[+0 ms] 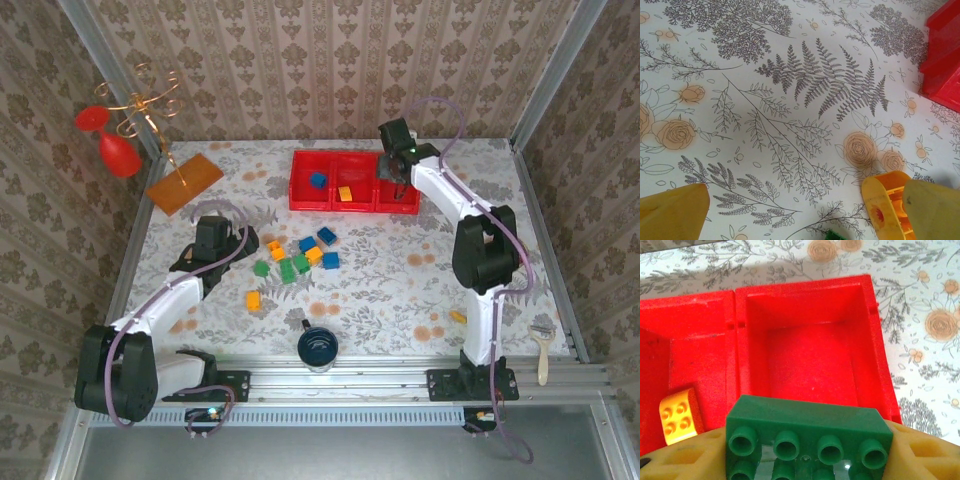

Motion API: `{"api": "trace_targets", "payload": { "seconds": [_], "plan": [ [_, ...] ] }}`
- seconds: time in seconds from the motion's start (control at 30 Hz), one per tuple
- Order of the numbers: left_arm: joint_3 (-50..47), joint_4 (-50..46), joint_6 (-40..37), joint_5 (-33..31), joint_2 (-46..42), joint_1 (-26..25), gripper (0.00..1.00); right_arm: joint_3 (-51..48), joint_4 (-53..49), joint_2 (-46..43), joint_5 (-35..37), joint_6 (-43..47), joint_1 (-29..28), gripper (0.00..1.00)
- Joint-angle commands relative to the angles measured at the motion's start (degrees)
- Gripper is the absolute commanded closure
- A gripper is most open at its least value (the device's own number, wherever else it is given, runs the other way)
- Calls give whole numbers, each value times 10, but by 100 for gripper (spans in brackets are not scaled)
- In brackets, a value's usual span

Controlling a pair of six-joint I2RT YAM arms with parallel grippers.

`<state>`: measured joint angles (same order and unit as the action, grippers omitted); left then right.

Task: Sort the legos into containers by color
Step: Place the lego in the container.

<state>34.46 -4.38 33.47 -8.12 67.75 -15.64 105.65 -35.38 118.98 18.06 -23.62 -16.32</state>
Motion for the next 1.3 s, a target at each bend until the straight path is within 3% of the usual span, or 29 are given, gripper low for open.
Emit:
{"api": "trace_targets", "payload": {
  "seconds": [0.0,0.53,1.0,1.27],
  "plan": [
    [4,-11,7,0,-12,5,0,36,-13,26,17,22,8,49],
    [13,-14,8,9,-4,5,0,92,-28,90,-2,28,28,46],
    [19,-22,1,13,-2,5,0,95,-39,91,-1,23,31,22],
    [27,-35,-11,15,-2,5,0,79,-36,72,-5,21,31,17]
  ]
}}
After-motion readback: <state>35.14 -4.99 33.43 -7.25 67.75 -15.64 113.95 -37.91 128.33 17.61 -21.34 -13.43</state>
